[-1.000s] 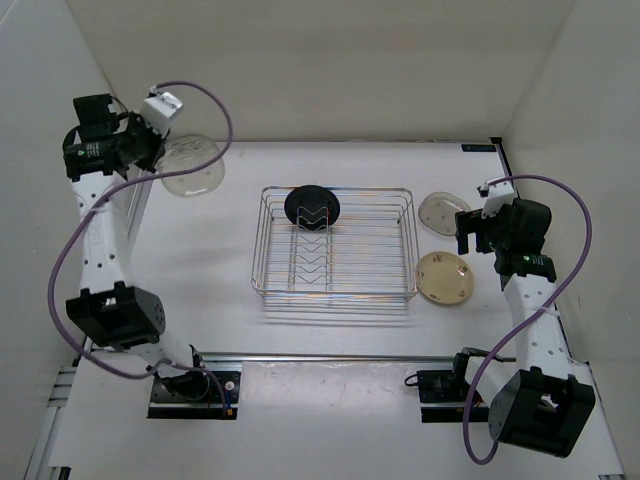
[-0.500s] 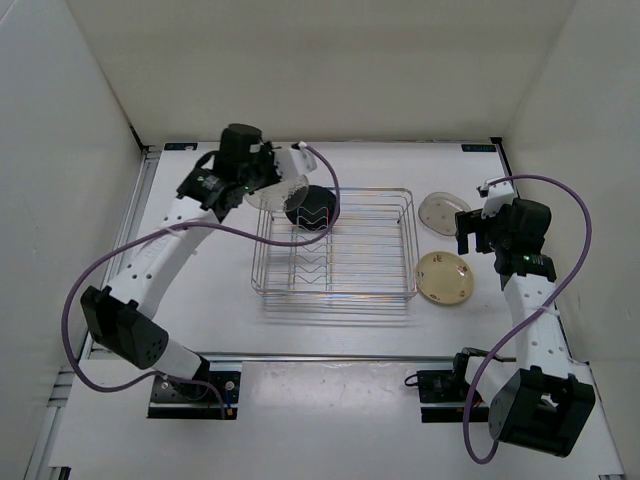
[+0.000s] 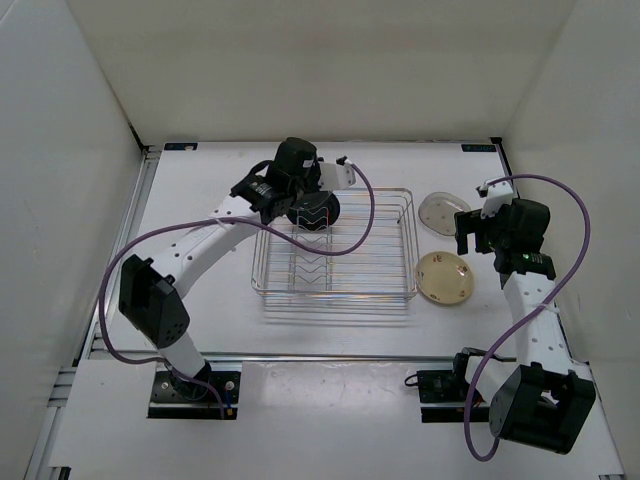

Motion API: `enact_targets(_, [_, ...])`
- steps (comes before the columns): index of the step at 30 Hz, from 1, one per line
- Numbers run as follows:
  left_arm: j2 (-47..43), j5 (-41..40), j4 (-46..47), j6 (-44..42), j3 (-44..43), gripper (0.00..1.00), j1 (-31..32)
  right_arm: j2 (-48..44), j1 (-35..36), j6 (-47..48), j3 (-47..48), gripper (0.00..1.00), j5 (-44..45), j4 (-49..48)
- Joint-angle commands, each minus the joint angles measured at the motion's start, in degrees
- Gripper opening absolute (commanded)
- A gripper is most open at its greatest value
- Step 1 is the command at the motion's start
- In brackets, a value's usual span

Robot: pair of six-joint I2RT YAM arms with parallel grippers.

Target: Load the plates into the dish rack

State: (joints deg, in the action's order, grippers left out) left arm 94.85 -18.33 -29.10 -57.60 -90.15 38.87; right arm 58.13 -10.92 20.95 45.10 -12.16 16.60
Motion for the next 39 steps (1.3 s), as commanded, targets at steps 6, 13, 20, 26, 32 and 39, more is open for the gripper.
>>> enact_targets(6, [0.16, -3.47, 5.37, 0.12, -1.08, 0.11, 1.29, 0.06, -0.33, -0.82, 0.87, 1.00, -0.40, -0.96])
enact_targets(13, [0.69, -4.00, 5.99, 0.12, 1.37, 0.11, 2.96, 0.06, -0.85, -0.82, 0.87, 1.00, -0.40, -0.96])
enact_targets(20, [0.69, -4.00, 7.04, 0.12, 4.37, 0.11, 4.01, 0.06, -0.86, -0.82, 0.87, 1.00, -0.40, -0.96])
enact_targets(26, [1.22, -4.00, 7.57, 0.12, 6.03, 0.11, 4.02, 0.06, -0.86, -0.82, 0.87, 1.00, -0.40, -0.96])
enact_targets(32, [1.74, -4.00, 8.62, 0.12, 6.56, 0.11, 4.02, 0.06, -0.86, -0.82, 0.87, 1.00, -0.40, -0.96])
enact_targets(39, [2.27, -4.00, 8.62, 0.12, 8.23, 0.11, 5.07, 0.06, -0.86, -0.82, 0.87, 1.00, -0.40, -0.96])
